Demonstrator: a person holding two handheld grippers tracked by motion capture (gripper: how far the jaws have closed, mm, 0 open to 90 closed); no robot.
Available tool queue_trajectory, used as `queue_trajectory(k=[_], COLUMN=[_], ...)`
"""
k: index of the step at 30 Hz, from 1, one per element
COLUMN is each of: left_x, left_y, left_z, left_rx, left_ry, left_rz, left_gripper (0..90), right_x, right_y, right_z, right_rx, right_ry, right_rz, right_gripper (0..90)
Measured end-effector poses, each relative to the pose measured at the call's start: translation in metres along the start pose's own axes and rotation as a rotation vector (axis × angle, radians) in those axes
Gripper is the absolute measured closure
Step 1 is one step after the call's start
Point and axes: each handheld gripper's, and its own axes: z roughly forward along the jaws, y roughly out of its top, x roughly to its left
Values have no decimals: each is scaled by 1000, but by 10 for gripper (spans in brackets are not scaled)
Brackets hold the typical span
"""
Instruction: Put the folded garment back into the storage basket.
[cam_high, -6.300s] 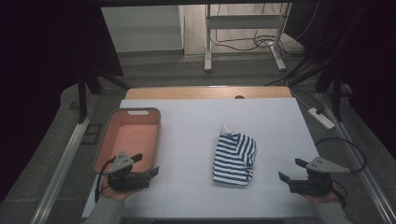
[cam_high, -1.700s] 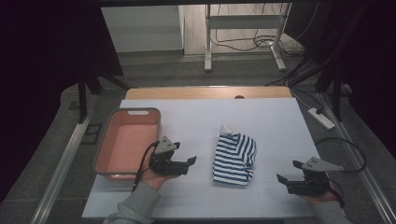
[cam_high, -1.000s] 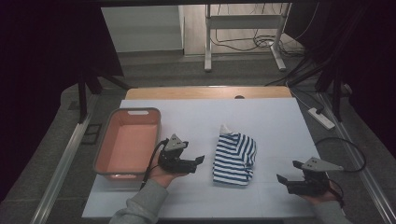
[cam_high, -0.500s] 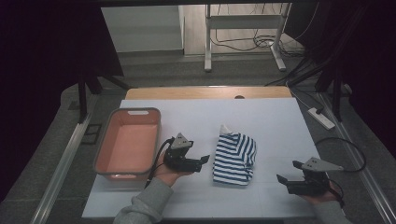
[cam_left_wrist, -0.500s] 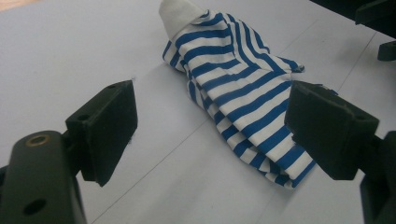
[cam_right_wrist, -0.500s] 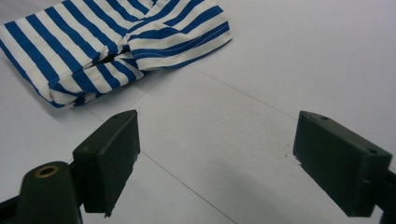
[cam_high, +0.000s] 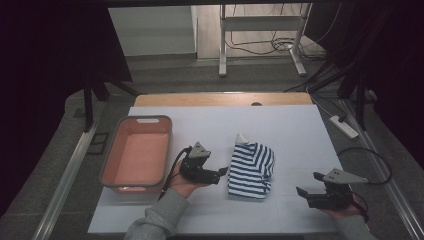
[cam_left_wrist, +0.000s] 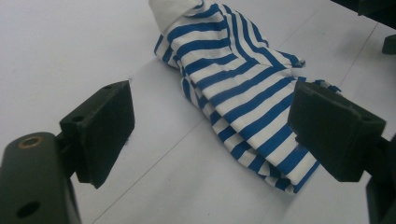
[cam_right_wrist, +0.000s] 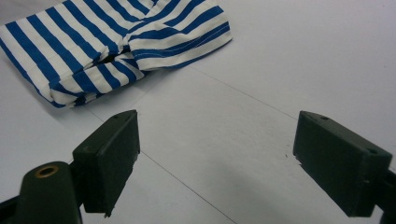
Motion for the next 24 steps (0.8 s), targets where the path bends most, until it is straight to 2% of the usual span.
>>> queue_trajectory(k=[5,10,24], left_x=[-2,-1,-1], left_y=[2,4,12], left_z=[9,13,28], left_rx=[21,23,25], left_ry=[-14,-1,-9], left_rz=[14,30,-2], left_gripper=[132,142,128], right_x=[0,0,-1], right_y=[0,0,0], right_z=[0,0,0], right_rx=[0,0,-1], right_ry=[-2,1,1], right_rz=[-1,-2,-1], right_gripper=[155,154,155])
